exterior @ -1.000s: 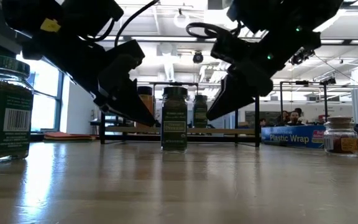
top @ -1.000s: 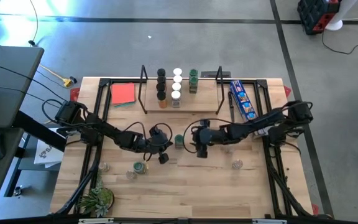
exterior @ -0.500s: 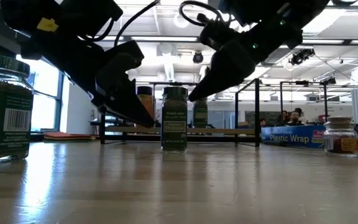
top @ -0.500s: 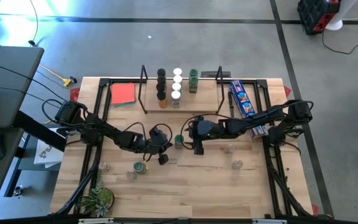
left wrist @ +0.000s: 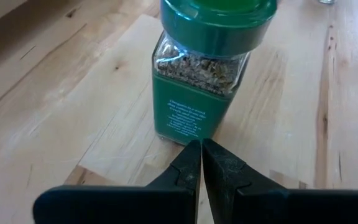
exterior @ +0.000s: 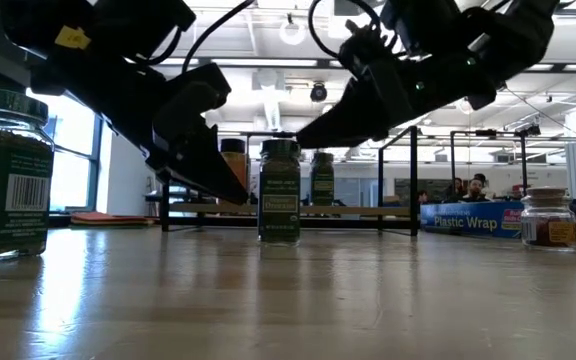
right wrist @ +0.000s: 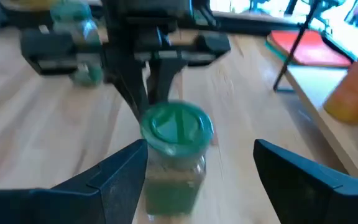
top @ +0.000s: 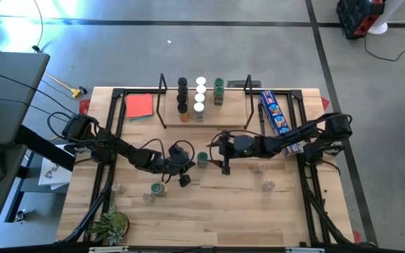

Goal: Shelf spices
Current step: Put the green seasoning bottle on the shelf aligned with the other green seasoning bottles

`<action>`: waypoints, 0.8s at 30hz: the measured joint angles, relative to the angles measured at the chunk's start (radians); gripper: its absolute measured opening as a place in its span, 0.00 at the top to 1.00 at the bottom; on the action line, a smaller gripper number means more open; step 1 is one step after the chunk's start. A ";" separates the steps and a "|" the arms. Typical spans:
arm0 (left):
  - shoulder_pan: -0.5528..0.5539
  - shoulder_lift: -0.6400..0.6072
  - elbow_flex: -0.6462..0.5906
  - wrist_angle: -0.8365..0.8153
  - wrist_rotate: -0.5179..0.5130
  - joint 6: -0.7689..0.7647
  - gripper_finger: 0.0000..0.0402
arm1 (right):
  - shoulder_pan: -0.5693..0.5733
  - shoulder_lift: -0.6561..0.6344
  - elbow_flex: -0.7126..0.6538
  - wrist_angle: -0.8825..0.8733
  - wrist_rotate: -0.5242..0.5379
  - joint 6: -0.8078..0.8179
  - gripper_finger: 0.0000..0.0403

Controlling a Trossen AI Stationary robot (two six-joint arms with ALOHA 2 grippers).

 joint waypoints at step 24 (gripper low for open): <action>0.005 0.000 0.000 0.100 -0.031 0.010 0.96 | 0.000 0.118 0.099 -0.024 -0.008 0.051 0.43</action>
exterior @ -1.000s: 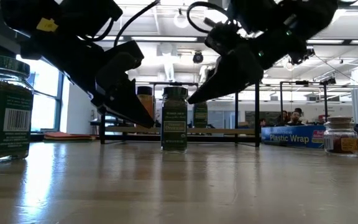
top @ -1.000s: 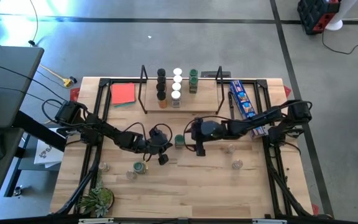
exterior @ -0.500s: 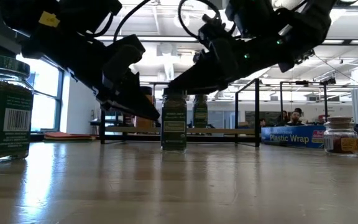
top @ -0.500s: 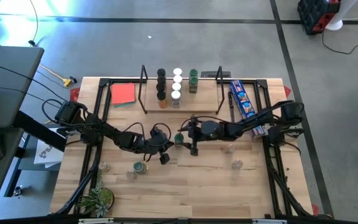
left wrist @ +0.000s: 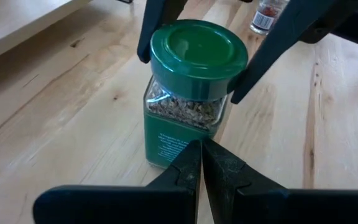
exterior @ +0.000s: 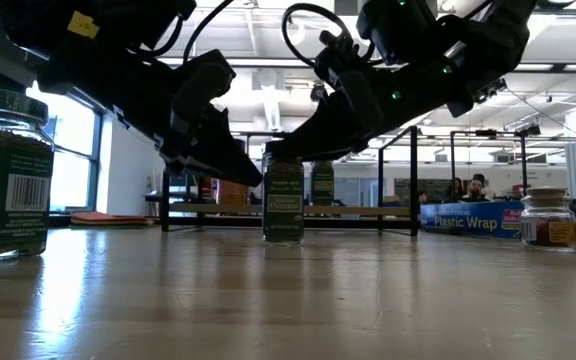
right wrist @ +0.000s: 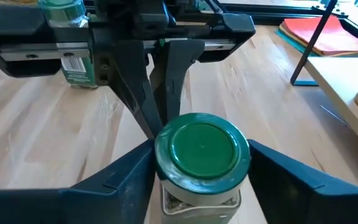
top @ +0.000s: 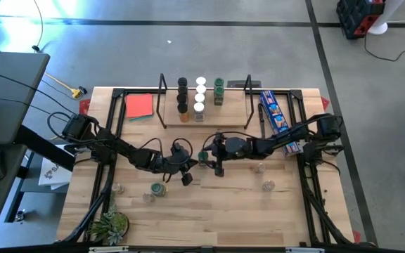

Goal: Shelf spices
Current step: Put the green seasoning bottle on the shelf aligned with the other green seasoning bottles

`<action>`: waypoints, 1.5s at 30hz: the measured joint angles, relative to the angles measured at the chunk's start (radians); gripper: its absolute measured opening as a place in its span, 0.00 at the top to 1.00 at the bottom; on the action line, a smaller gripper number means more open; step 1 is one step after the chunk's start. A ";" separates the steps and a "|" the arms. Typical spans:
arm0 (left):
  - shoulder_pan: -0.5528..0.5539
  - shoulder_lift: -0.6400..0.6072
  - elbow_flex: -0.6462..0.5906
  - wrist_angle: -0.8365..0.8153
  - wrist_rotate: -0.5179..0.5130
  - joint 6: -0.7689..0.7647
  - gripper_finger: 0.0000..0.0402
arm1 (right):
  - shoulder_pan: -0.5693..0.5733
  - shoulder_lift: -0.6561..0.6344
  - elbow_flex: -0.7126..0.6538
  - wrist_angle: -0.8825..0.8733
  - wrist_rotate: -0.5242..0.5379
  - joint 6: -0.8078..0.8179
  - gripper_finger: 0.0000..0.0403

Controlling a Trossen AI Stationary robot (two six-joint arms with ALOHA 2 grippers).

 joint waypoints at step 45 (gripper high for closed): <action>-0.102 -0.211 0.000 -0.284 -0.184 -0.045 0.96 | -0.167 -0.439 0.000 -0.333 0.071 -0.091 0.52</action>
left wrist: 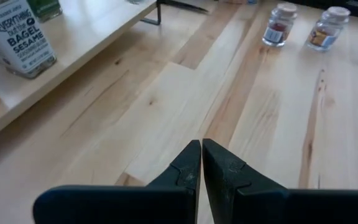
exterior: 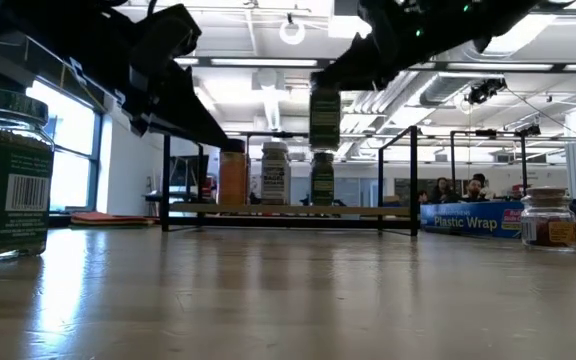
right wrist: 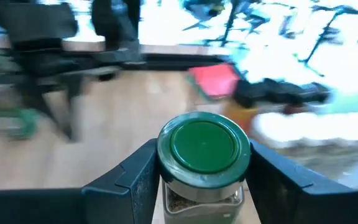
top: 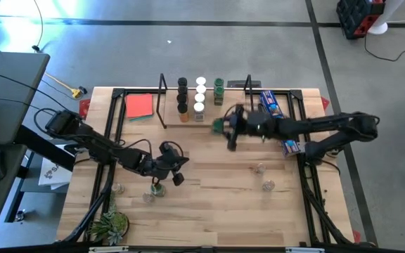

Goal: Shelf spices
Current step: Put the green seasoning bottle on the shelf aligned with the other green seasoning bottles

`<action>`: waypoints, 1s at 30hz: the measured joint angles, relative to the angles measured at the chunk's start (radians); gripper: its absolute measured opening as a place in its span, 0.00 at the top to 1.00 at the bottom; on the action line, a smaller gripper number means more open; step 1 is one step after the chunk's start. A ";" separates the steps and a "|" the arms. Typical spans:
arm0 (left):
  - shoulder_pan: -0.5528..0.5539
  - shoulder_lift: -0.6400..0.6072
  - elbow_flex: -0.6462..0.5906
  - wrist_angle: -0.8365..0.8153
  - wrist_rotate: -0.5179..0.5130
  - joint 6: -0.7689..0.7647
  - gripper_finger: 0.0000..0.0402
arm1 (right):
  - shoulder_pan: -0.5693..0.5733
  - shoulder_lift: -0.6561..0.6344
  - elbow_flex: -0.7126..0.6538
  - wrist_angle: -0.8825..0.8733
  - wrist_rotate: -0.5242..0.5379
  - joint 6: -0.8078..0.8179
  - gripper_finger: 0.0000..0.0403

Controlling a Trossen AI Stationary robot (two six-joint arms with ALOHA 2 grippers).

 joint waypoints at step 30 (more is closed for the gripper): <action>-0.001 -0.002 0.000 0.009 0.004 -0.025 0.96 | -0.444 0.283 0.008 0.168 -0.430 -0.122 0.40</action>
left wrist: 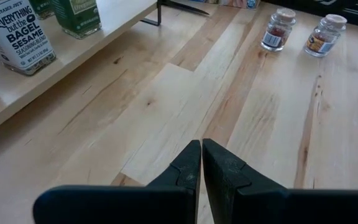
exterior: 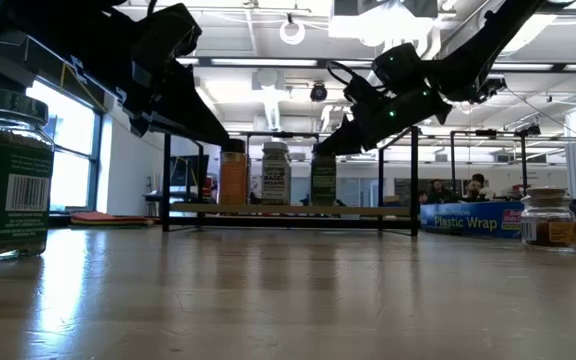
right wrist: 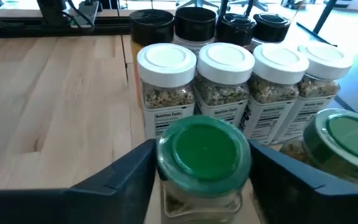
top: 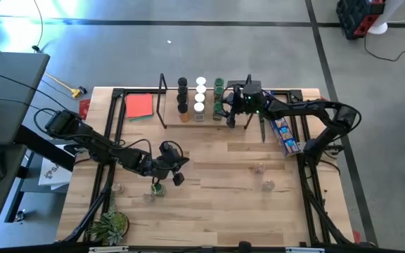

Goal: Shelf spices
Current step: Put the green seasoning bottle on the shelf aligned with the other green seasoning bottles

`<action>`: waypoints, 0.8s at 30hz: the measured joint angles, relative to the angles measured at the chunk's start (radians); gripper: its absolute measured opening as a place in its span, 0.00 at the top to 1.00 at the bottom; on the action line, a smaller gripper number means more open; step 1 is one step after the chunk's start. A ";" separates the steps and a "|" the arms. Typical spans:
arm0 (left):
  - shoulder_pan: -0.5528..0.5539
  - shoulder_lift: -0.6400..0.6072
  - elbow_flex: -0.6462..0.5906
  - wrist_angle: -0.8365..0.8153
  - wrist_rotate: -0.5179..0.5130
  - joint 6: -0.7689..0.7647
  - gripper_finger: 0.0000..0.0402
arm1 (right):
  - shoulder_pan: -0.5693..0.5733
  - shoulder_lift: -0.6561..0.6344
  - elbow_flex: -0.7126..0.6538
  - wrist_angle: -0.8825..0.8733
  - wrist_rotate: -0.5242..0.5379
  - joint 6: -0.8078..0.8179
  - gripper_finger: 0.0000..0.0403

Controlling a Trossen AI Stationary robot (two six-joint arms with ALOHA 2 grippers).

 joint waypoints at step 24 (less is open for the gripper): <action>0.000 0.000 0.000 0.017 0.023 -0.001 0.96 | 0.253 -0.202 0.035 -0.302 0.176 -0.008 0.37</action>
